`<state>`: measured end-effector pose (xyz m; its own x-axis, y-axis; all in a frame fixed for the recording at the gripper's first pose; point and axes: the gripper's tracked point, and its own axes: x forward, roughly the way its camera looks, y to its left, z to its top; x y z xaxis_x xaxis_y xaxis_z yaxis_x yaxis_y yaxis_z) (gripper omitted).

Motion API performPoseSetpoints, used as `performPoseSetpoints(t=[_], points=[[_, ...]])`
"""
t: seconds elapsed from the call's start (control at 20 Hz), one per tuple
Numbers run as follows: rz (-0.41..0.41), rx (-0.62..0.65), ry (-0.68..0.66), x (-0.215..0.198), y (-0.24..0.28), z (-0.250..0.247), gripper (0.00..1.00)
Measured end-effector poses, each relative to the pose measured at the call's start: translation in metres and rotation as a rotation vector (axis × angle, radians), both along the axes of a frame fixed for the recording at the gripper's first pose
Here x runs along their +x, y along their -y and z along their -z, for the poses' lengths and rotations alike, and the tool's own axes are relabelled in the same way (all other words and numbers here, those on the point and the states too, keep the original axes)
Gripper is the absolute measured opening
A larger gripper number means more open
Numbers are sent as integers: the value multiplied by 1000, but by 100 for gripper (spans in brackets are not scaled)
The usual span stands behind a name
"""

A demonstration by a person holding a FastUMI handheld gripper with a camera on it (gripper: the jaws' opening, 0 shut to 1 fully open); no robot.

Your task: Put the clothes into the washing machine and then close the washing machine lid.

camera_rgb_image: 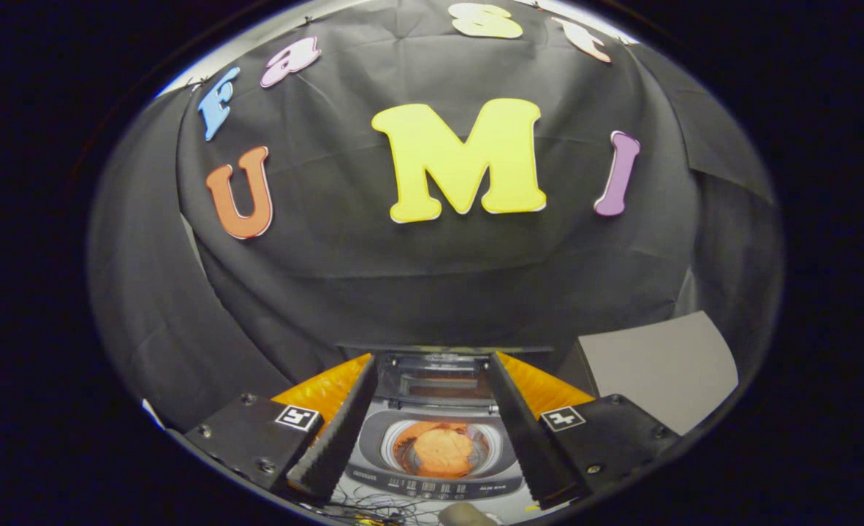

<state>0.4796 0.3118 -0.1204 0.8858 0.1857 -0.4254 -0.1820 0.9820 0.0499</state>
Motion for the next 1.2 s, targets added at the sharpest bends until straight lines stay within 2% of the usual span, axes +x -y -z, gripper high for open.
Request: performPoseSetpoints(t=[0.35,0.8,1.05,1.2], points=[[7,-23,-20,71,-13,11,96],[21,-7,-173,148,-16,78,96],[40,-17,-230,174,-18,115,95],[37,-28,-269,175,-22,133,95]])
